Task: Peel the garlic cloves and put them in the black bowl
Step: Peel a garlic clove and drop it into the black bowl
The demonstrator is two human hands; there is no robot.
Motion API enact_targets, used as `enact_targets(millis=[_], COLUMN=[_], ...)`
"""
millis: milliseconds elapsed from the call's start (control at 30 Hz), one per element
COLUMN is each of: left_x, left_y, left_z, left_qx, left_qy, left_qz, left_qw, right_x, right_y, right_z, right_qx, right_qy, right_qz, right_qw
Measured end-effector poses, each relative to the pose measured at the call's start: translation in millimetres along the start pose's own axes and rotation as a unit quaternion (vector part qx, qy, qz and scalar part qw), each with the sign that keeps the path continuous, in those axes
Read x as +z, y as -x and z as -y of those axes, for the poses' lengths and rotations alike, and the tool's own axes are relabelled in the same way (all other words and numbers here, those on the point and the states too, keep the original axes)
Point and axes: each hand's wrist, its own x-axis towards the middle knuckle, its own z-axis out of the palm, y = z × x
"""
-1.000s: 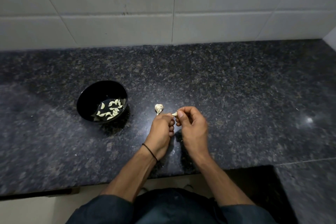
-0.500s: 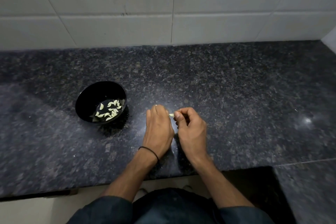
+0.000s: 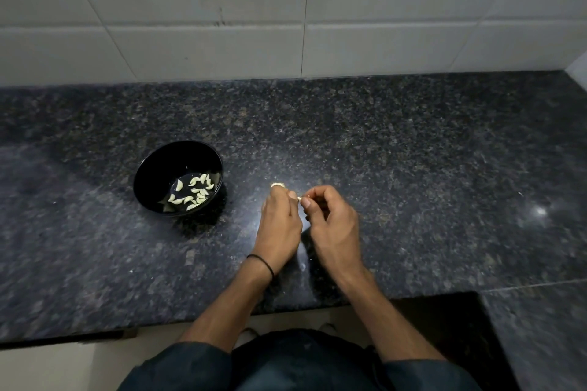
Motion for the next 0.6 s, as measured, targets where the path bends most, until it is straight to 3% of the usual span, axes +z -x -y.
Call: enact_targets(millis=[67, 133, 200, 400, 600], left_x=[5.0, 7.9, 6.8, 6.4, 3.7], left_y=[-0.3, -3.0, -5.9, -1.7, -0.7], left_z=[-2.0, -3.1, -1.9, 12.4, 14.0], left_qx=[-0.082, -0.181, -0.218, -0.09, -0.026], left_qy=[0.106, 0.252, 0.313, 0.116, 0.071], left_qz=[0.022, 0.037, 0.038, 0.041, -0.011], left_qw=[0.991, 0.95, 0.923, 0.988, 0.997], right_x=[0.6, 0.9, -0.7, -2.2, -2.2], right_y=[0.6, -0.1, -2.4, -3.2, -1.9], right_z=[-0.4, -0.7, -2.7, -4.4, -6.7], right_qx=[0.017, 0.057, 0.089, 0.11, 0.095], right_qy=[-0.018, -0.074, -0.114, -0.153, -0.119], right_qz=[-0.009, -0.02, -0.035, -0.041, -0.047], right_qw=[1.0, 0.995, 0.989, 0.981, 0.987])
